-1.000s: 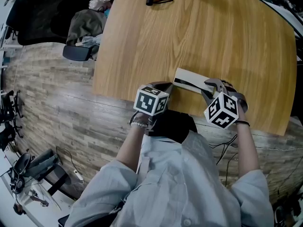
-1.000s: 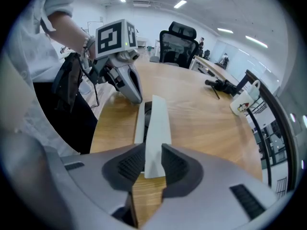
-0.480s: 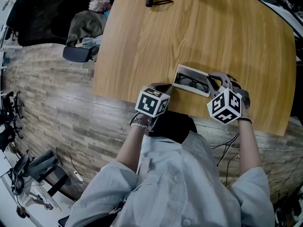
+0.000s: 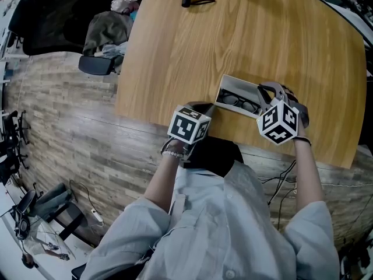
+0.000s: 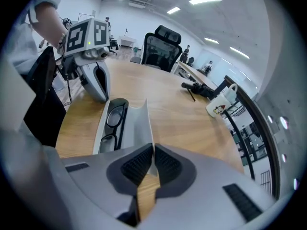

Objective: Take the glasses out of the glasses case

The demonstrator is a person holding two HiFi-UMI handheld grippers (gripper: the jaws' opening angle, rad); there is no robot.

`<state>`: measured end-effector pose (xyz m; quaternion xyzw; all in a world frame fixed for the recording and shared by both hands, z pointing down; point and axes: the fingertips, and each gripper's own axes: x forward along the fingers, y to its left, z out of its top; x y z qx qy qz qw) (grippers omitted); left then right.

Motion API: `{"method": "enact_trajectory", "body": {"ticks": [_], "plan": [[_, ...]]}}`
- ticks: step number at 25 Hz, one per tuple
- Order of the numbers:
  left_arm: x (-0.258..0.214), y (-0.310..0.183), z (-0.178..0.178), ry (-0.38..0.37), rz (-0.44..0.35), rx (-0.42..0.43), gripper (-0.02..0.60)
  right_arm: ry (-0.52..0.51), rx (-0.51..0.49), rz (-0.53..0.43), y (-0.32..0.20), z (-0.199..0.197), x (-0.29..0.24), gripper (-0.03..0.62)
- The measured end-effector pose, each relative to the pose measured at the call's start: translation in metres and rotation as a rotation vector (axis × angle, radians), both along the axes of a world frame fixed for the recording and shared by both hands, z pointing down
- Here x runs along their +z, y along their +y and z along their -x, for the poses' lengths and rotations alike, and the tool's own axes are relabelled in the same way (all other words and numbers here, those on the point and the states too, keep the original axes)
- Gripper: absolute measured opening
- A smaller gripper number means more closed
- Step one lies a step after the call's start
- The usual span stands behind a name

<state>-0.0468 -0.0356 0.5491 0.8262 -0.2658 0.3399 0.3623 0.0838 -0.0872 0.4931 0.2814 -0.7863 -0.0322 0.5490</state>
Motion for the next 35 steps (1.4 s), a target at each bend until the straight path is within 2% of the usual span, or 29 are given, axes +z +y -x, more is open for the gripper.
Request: {"method": "enact_trajectory", "body": {"ticks": [6, 13, 15, 22, 26, 30, 35], "plan": [[0.002, 0.000, 0.001, 0.003, 0.006, 0.000, 0.005, -0.037, 0.037, 0.004, -0.006, -0.001, 0.003, 0.012], [0.000, -0.001, 0.000, 0.004, 0.004, 0.000, 0.005, -0.082, 0.036, 0.041, 0.006, 0.005, -0.003, 0.017], [0.001, -0.001, 0.001, 0.005, 0.007, 0.000, 0.005, -0.089, 0.029, 0.043, 0.009, 0.009, -0.003, 0.072], [0.002, -0.001, 0.001, 0.004, 0.008, 0.001, 0.005, -0.121, 0.028, 0.010, 0.014, 0.022, -0.020, 0.106], [0.001, -0.002, 0.000, 0.005, 0.008, 0.000, 0.005, -0.137, -0.025, 0.013, 0.024, 0.038, -0.031, 0.106], [0.000, -0.001, 0.000, 0.004, 0.004, 0.001, 0.005, -0.122, -0.102, 0.076, 0.042, 0.054, -0.023, 0.106], [0.000, 0.000, -0.001, 0.003, 0.002, 0.001, 0.005, -0.069, -0.109, 0.114, 0.046, 0.057, -0.001, 0.105]]}}
